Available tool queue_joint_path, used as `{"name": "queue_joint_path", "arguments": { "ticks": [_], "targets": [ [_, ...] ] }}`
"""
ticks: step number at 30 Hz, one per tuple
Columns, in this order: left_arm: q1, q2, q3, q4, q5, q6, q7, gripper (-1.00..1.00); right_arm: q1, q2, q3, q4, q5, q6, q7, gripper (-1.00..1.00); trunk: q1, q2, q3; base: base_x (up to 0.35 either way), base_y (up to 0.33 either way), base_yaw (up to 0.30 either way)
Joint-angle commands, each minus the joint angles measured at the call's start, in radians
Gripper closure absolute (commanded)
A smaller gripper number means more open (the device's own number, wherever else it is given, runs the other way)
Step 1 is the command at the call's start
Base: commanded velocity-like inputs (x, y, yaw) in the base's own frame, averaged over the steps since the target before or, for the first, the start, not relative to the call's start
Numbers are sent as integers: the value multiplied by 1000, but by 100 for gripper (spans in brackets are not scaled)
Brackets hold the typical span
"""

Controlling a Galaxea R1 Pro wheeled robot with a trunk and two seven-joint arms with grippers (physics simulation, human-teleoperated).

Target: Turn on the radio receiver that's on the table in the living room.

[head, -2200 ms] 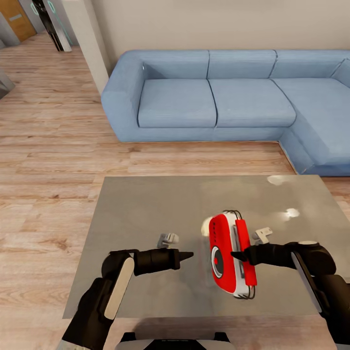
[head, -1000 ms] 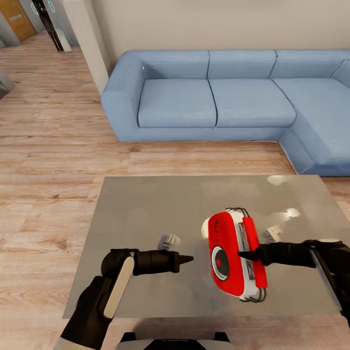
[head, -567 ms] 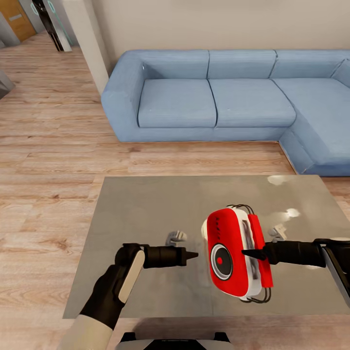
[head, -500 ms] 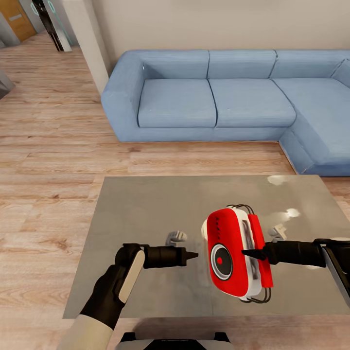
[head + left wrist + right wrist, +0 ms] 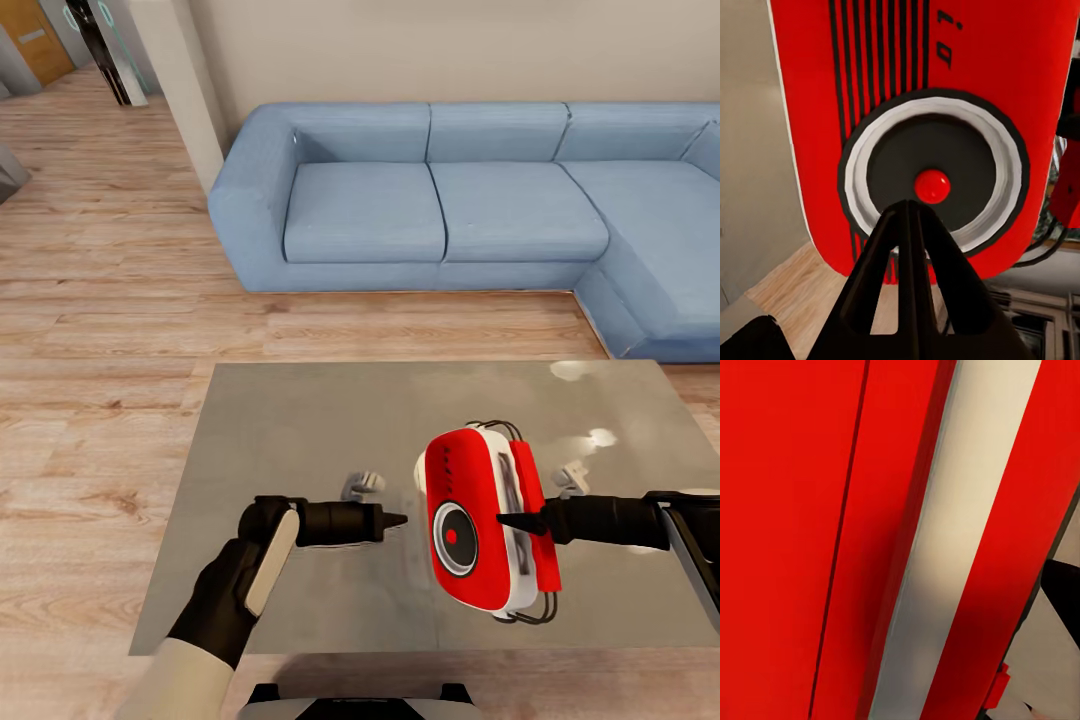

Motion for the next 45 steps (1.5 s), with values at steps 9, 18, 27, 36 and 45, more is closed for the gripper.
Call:
{"name": "queue_joint_path", "arguments": {
  "ticks": [9,18,27,36,45],
  "targets": [
    [-64,0,0,160,4,-108,-1,100,0,3,4,-1,-10,5,0,100,0,0,0,0,0,0],
    [-68,0,1,192,8,-137,-1,100,0,7,6,-1,-10,5,0,100,0,0,0,0,0,0],
    [-69,0,-13,242,33,-173,0,100,0,9,7,-1,-10,5,0,100,0,0,0,0,0,0],
    [-69,0,-95,277,115,-222,9,100,0,10,8,0,-10,5,0,100,0,0,0,0,0,0],
    [-69,0,-135,281,177,-232,26,100,0,10,9,0,-10,5,0,100,0,0,0,0,0,0]
  ]
}}
